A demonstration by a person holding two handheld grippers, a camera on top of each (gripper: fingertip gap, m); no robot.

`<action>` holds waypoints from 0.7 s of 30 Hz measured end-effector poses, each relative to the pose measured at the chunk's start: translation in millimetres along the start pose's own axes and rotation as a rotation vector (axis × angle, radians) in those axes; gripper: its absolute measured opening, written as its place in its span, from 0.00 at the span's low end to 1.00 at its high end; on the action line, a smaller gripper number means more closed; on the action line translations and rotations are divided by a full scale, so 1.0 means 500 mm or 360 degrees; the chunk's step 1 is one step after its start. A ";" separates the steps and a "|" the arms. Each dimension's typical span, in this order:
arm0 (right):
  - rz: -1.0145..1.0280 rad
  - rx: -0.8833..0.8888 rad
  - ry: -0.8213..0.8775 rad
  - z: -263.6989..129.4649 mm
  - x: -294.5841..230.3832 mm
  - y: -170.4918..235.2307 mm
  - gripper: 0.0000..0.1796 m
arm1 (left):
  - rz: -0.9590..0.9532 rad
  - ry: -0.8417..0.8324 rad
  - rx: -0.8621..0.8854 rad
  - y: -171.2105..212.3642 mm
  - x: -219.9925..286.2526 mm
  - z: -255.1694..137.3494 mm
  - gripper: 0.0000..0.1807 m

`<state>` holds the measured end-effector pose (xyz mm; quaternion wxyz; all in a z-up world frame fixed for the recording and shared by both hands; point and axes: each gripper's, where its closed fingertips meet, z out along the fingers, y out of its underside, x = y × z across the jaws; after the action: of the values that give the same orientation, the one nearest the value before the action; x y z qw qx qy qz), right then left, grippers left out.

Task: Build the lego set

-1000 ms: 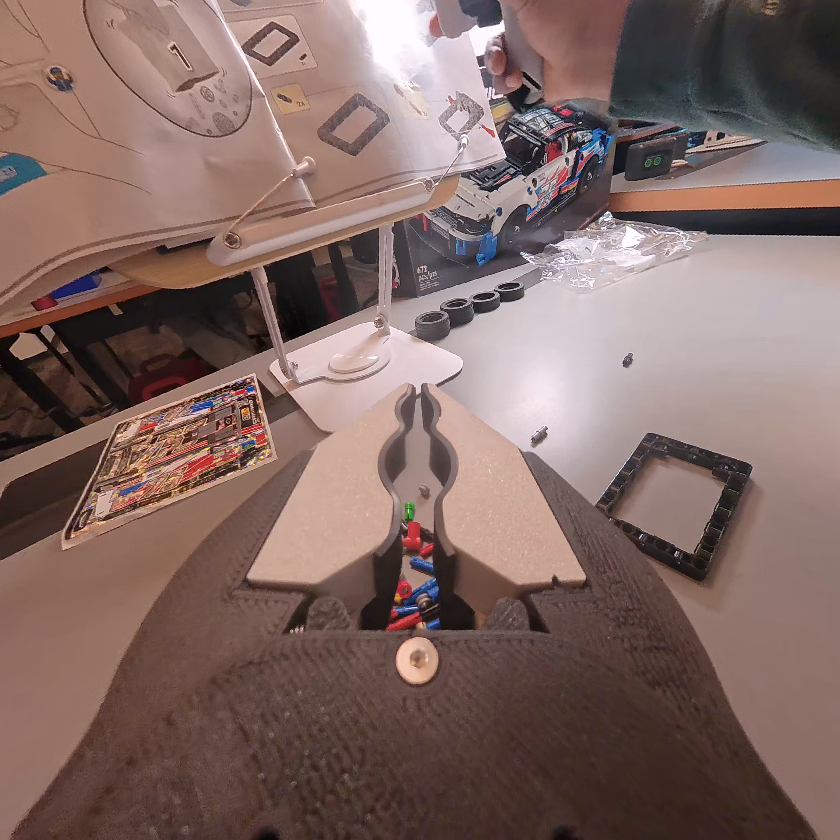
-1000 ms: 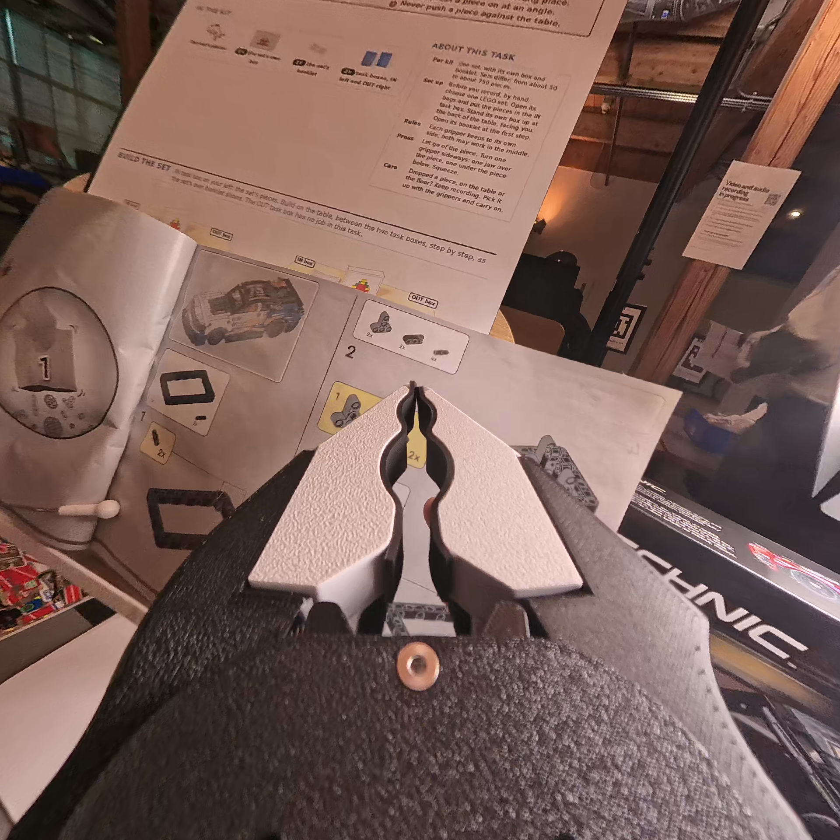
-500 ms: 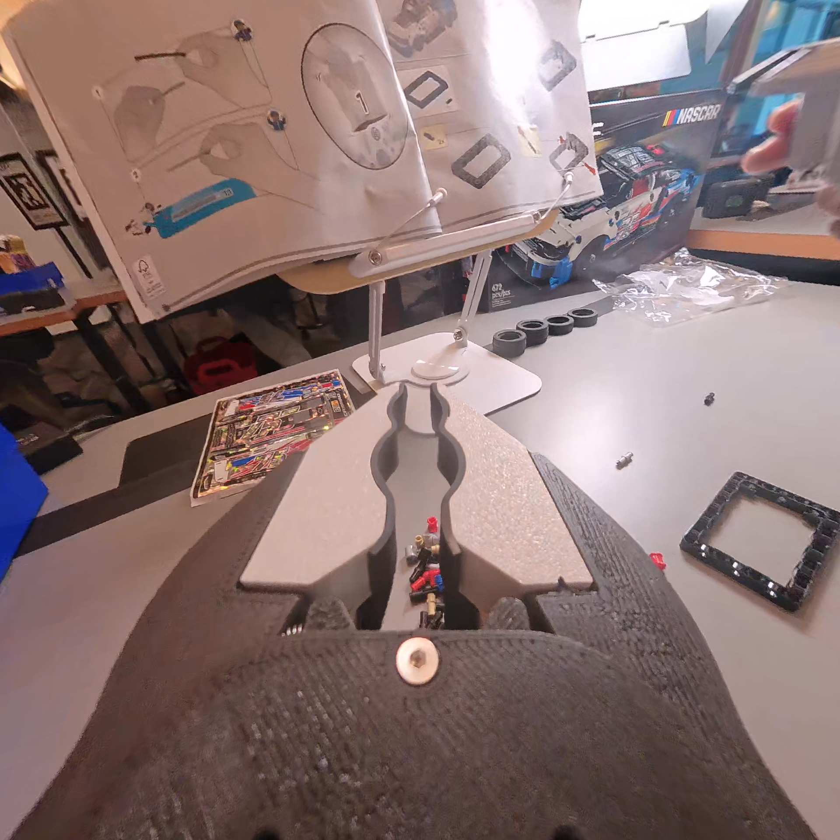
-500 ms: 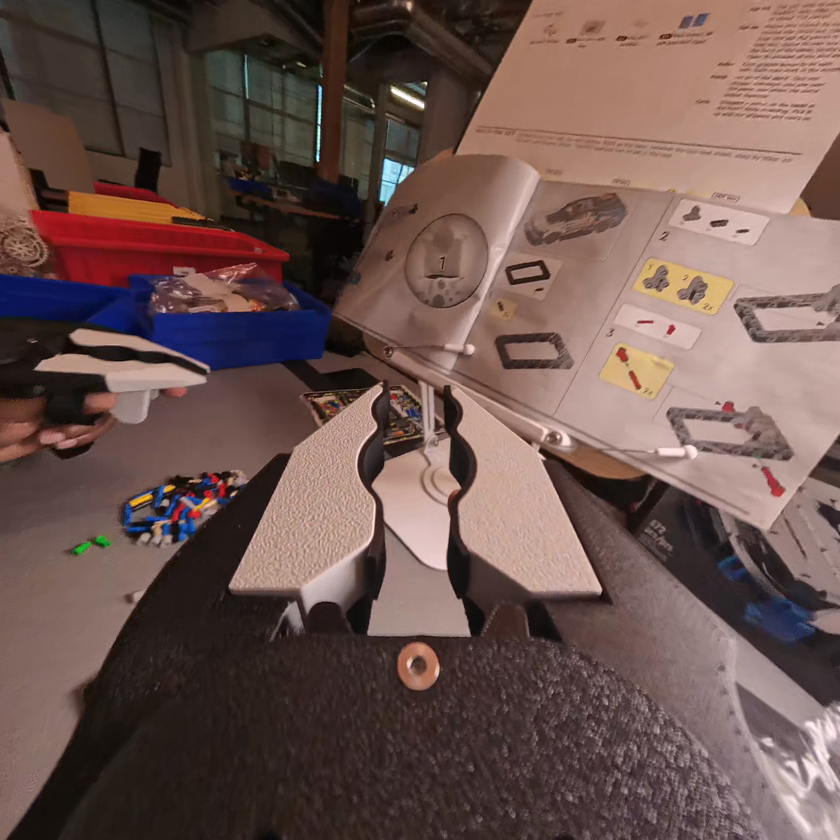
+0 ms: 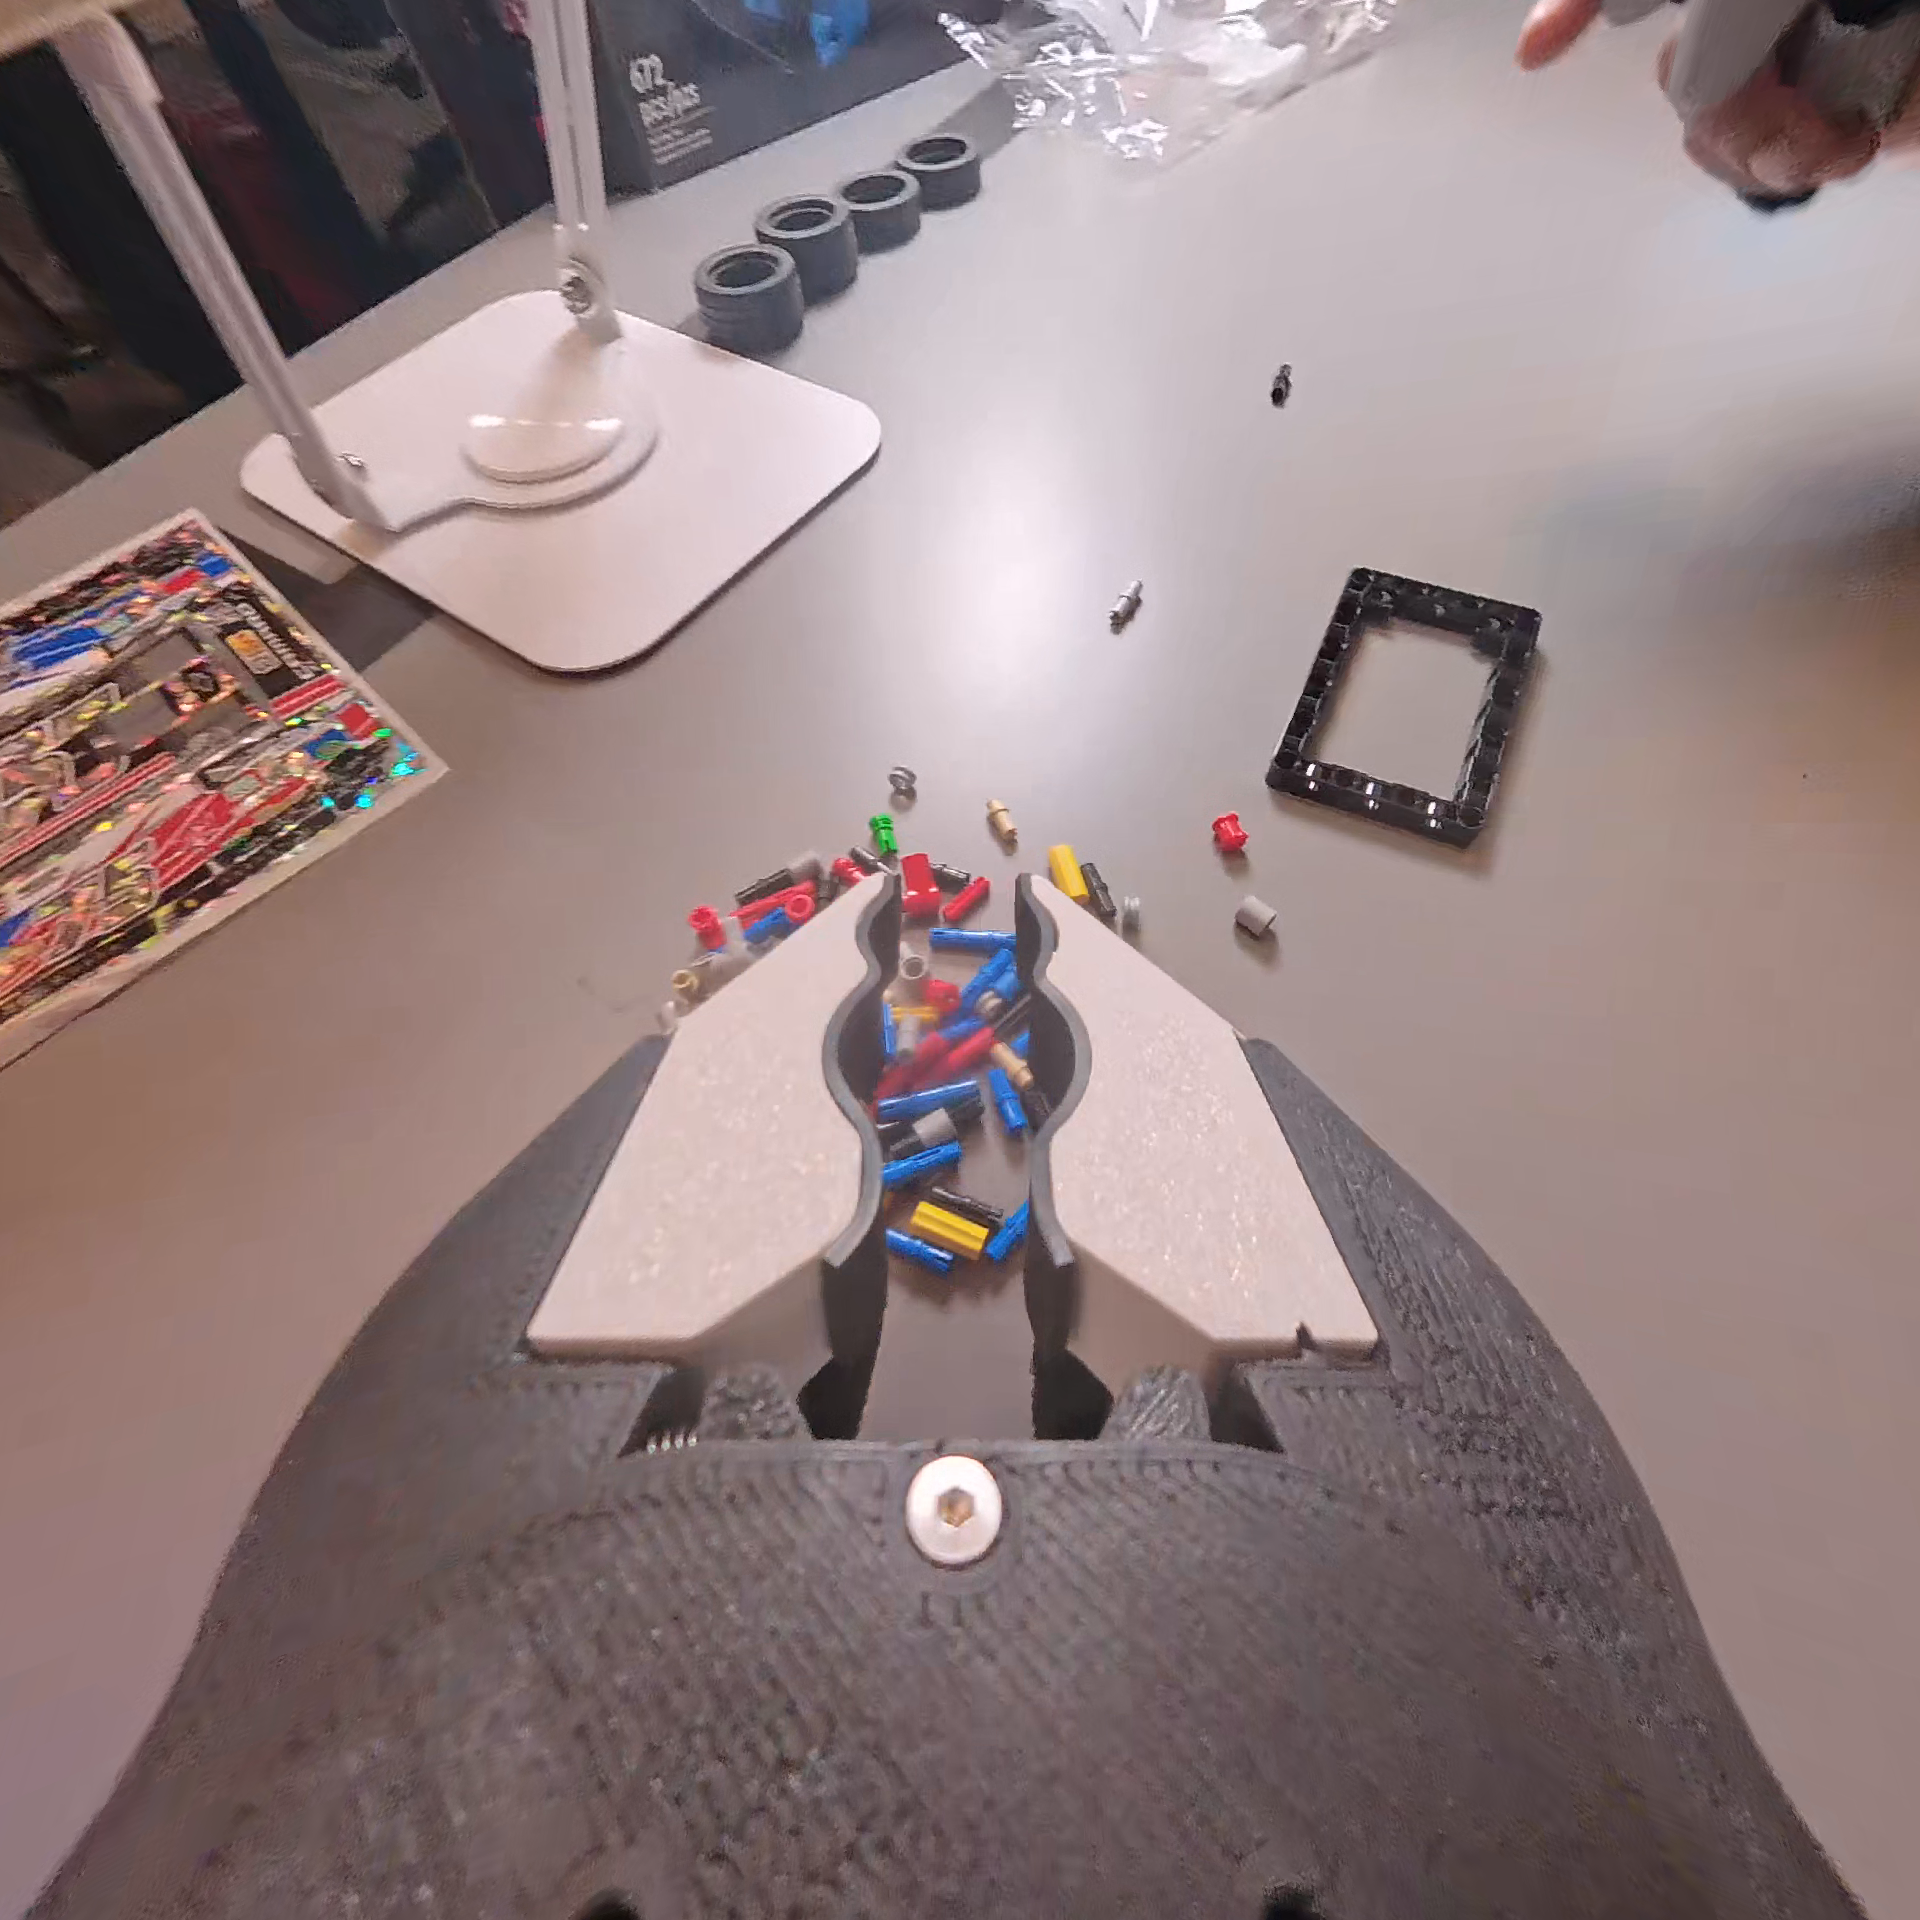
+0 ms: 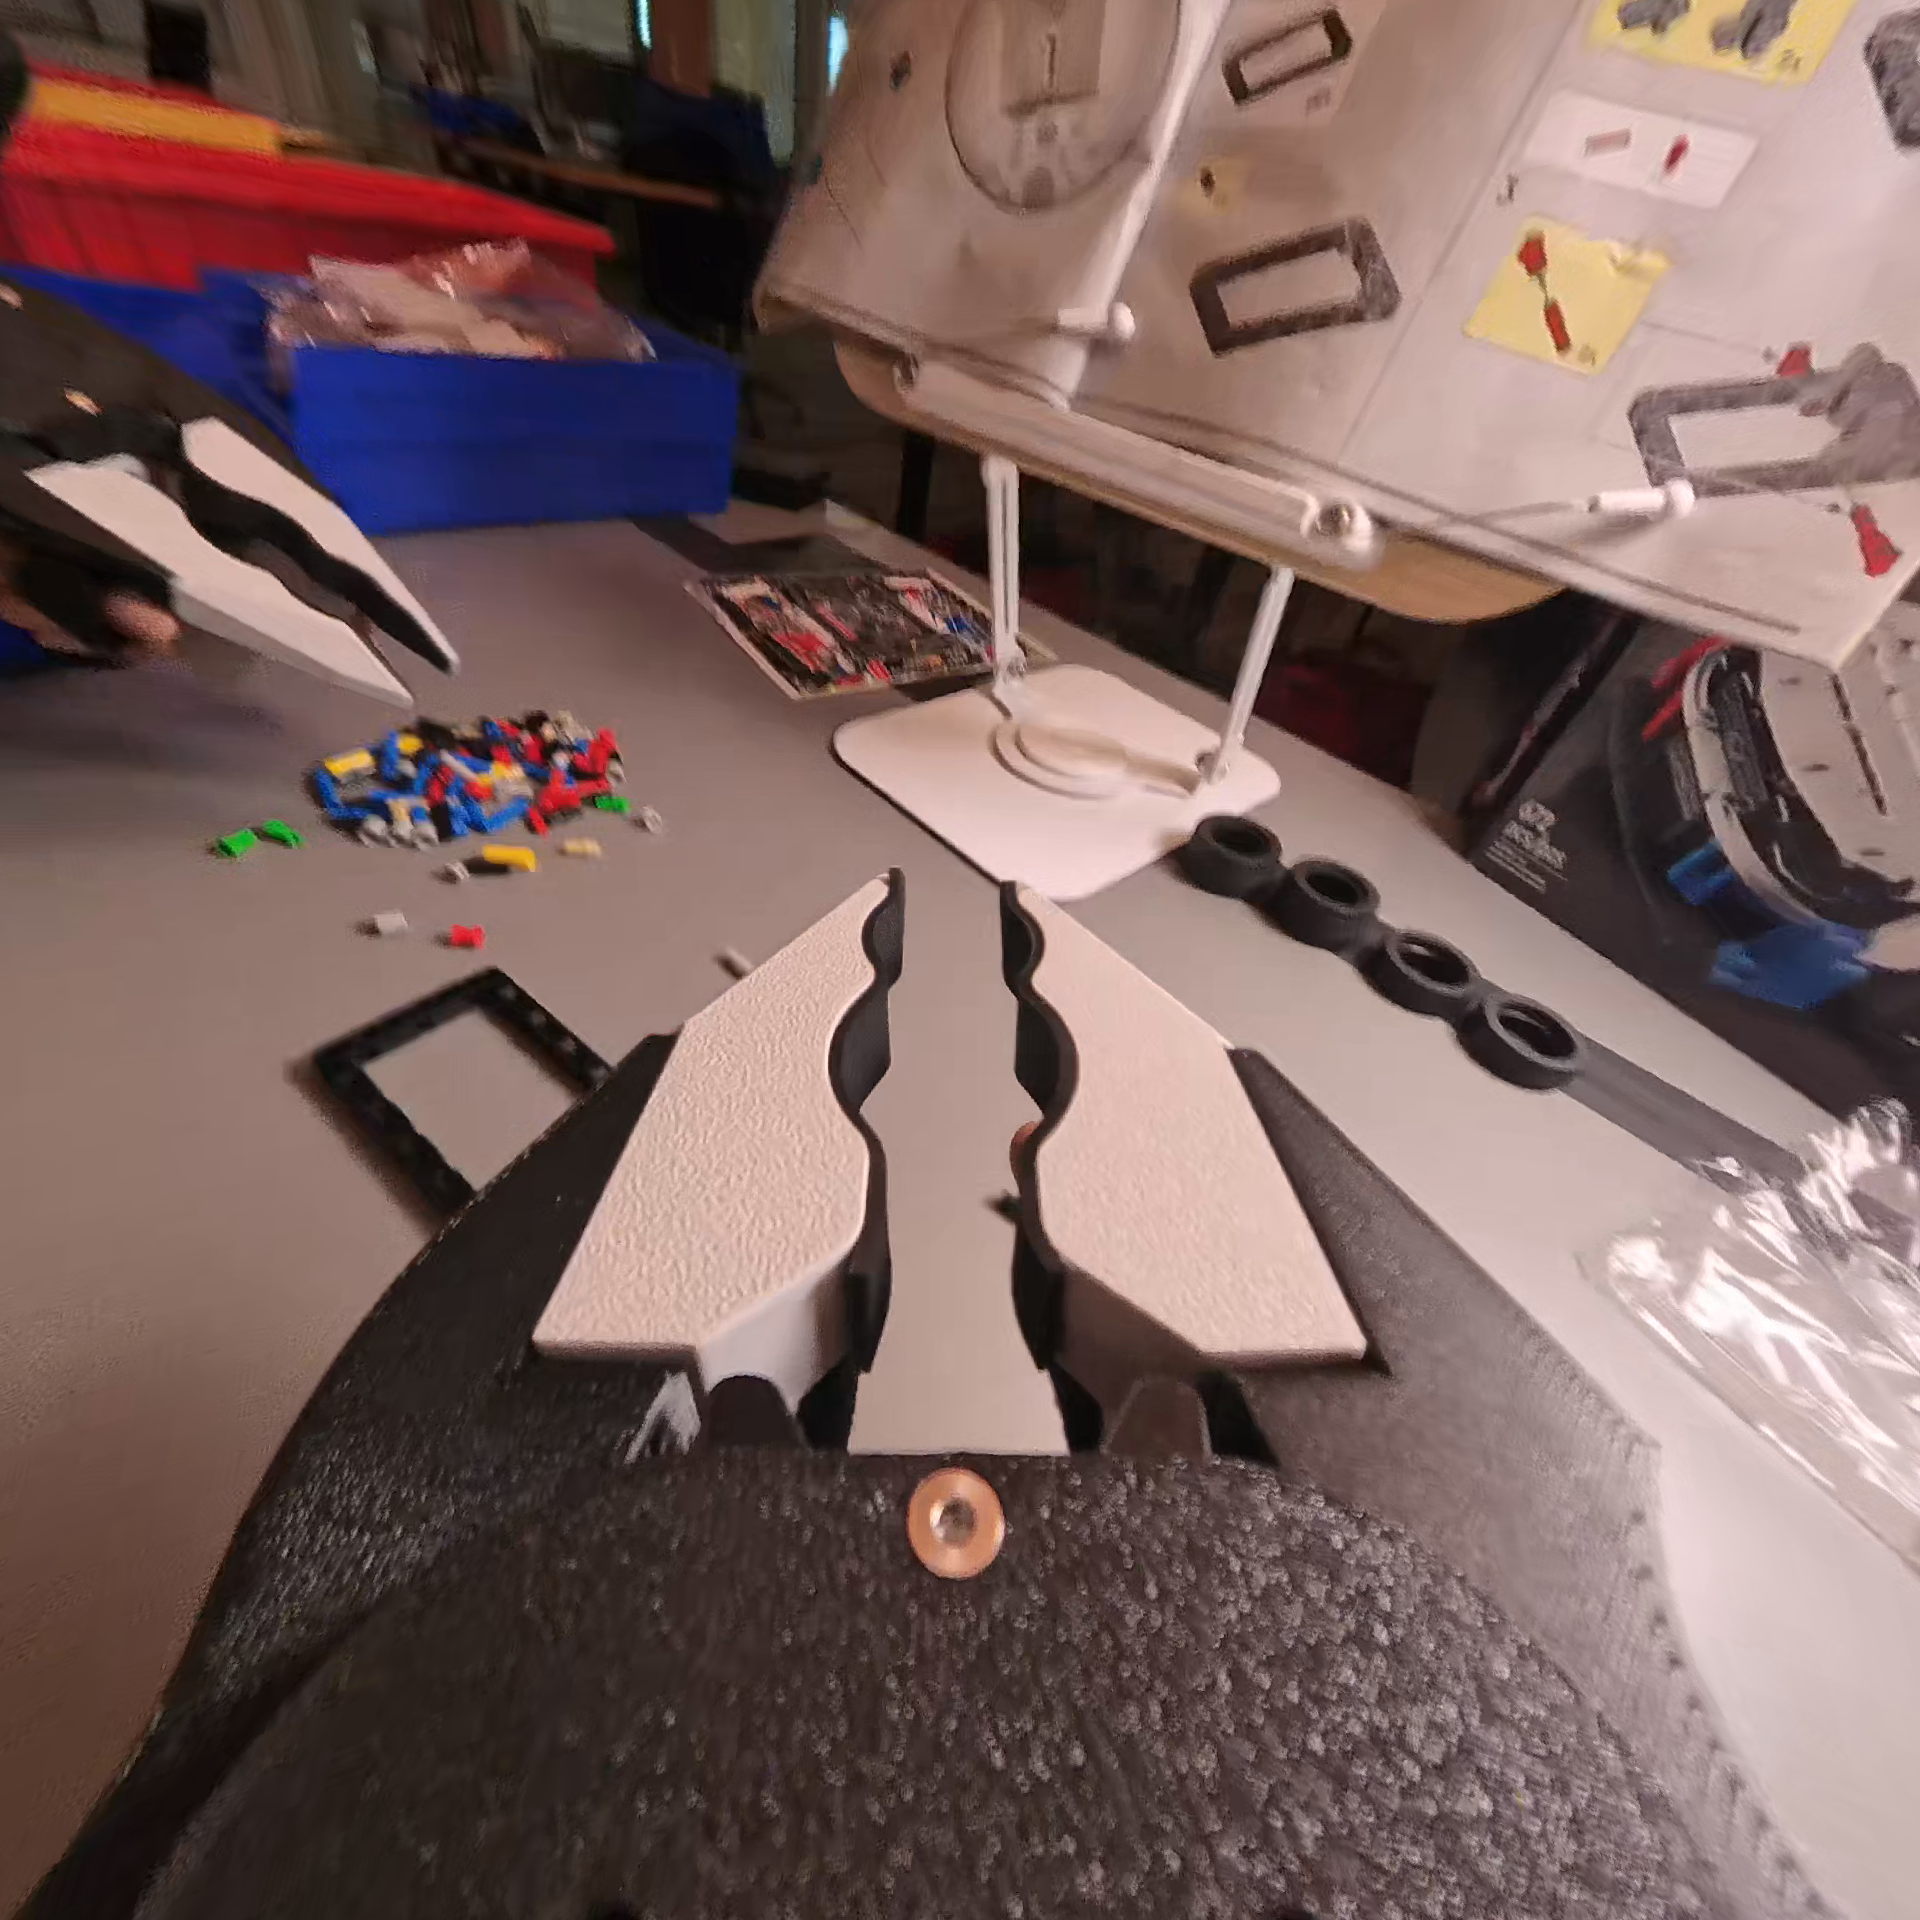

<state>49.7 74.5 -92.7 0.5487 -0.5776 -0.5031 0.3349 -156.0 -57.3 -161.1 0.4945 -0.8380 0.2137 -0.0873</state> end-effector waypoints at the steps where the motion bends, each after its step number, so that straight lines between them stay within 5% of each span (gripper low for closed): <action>1: 0.0014 -0.0104 -0.0014 -0.008 0.025 0.022 0.10 | 0.0006 0.0015 -0.0006 0.003 0.005 0.005 0.12; 9: -0.0084 -0.0900 -0.0548 -0.021 0.061 0.219 0.17 | -0.0001 0.0055 0.0035 0.009 0.017 0.031 0.12; 16: -0.0260 -0.1086 -0.0826 0.044 0.043 0.255 0.15 | 0.0012 0.0074 0.0091 0.003 0.028 0.036 0.11; 19: -0.0329 -0.1094 -0.0861 0.054 0.032 0.253 0.02 | 0.0001 0.0060 0.0070 0.012 0.022 0.040 0.11; 21: -0.0390 -0.1102 -0.0851 0.050 0.032 0.254 0.02 | -0.0001 0.0043 0.0054 0.018 0.016 0.042 0.11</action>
<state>57.7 110.9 -217.7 0.2098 -0.5564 -0.7742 0.2168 -143.8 -48.2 -179.8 0.5056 -0.8283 0.2185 -0.1026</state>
